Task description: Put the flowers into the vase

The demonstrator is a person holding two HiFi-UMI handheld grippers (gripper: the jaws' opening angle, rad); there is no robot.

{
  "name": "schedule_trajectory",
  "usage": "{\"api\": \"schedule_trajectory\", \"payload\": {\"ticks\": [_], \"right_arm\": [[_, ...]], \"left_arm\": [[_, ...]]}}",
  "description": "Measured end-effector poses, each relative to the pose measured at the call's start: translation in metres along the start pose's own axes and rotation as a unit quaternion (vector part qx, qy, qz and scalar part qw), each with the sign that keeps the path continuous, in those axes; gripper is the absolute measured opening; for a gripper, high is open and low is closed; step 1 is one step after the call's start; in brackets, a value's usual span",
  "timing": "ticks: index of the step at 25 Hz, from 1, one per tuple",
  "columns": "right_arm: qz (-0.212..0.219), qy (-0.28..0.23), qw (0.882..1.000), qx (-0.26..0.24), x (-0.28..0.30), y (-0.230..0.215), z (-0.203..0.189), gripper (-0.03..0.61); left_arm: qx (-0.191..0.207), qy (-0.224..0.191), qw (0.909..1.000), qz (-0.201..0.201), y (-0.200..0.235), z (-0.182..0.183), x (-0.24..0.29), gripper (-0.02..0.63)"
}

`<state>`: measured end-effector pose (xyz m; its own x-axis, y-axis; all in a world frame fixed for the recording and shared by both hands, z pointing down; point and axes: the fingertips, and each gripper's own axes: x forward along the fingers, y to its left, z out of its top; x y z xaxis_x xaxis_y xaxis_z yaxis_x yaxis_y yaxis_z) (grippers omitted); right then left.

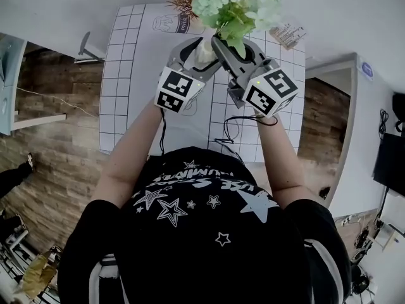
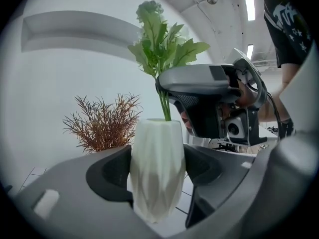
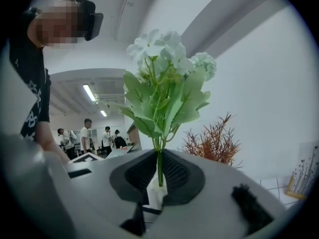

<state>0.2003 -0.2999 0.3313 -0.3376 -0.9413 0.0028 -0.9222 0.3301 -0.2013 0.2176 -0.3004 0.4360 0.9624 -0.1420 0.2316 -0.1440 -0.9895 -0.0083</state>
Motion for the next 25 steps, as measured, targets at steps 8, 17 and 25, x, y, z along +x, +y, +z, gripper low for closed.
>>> {"api": "schedule_trajectory", "payload": {"ticks": [8, 17, 25], "right_arm": [[0.005, 0.091, 0.992, -0.082, 0.000, 0.013, -0.015, 0.049], [0.015, 0.161, 0.984, -0.076, -0.009, 0.012, -0.031, 0.091], [0.017, 0.219, 0.964, -0.148, 0.001, 0.020, -0.036, 0.110]], "left_arm": [[0.000, 0.004, 1.0000, -0.001, -0.002, -0.001, -0.002, 0.327], [-0.003, 0.006, 1.0000, 0.002, 0.000, -0.002, -0.002, 0.327], [-0.004, 0.007, 1.0000, 0.004, 0.000, -0.002, -0.001, 0.327]]}}
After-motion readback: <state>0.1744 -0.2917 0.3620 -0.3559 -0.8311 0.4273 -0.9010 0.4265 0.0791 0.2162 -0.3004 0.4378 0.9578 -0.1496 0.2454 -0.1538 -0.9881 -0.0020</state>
